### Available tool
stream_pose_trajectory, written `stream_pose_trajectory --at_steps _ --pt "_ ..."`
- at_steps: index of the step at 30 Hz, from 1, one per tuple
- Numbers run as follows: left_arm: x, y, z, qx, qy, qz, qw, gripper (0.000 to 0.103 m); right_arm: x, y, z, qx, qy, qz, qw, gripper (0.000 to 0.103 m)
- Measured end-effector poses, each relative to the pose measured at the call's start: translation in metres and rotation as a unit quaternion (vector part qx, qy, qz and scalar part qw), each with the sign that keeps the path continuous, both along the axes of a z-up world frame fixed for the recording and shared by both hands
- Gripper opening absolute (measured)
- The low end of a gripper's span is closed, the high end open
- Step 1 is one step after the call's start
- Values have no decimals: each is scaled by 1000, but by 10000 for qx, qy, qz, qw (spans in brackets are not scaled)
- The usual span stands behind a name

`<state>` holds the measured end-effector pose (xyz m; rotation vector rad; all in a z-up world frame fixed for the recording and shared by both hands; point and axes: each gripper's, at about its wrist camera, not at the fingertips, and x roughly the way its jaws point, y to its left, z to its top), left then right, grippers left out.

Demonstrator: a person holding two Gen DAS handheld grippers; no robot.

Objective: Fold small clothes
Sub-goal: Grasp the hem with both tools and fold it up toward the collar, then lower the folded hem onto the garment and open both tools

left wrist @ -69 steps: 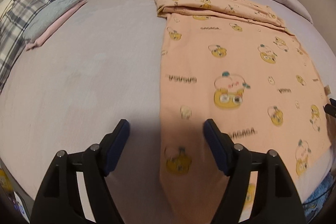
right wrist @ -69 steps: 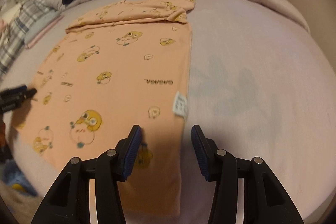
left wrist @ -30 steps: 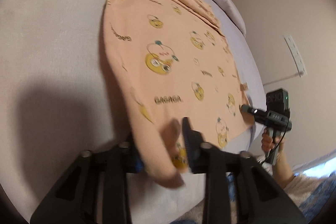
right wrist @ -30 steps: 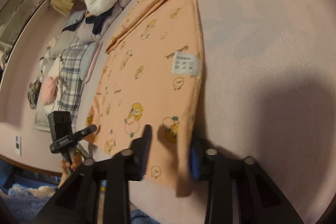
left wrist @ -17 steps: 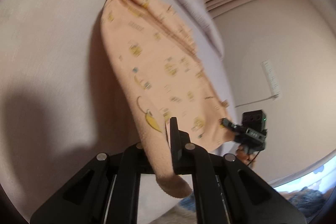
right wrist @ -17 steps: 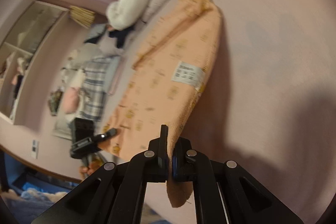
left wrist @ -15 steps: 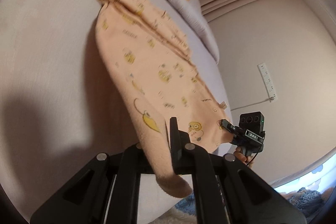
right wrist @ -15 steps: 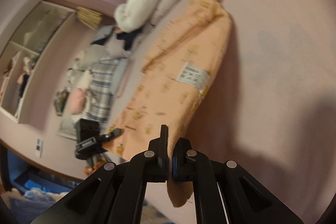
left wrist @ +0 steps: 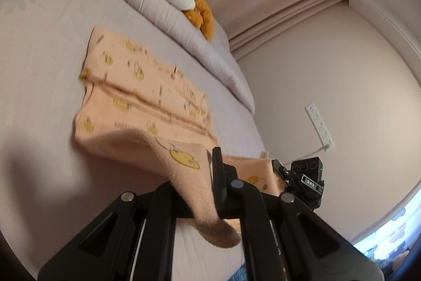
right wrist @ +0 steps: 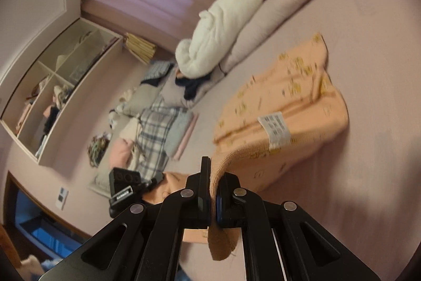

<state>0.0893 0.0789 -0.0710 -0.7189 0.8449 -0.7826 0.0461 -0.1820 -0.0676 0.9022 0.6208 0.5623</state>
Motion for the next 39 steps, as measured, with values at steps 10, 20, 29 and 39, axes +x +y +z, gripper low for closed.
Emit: stream_pose_trajectory --at_steps 10,20,29,39 --pt "76 19 2 -140 26 529 9985 4 71 -25 12 -120 -113 -432 9989 5" --pt "165 23 -35 128 628 970 9932 4 155 -53 -19 -42 586 -821 9949 5" --pt "222 15 -68 588 1461 990 9825 4 199 -63 -59 -17 1596 -826 9837 5" --pt "258 22 -83 577 2154 1459 9639 10 216 -96 -97 1348 2428 -1340 9513 31"
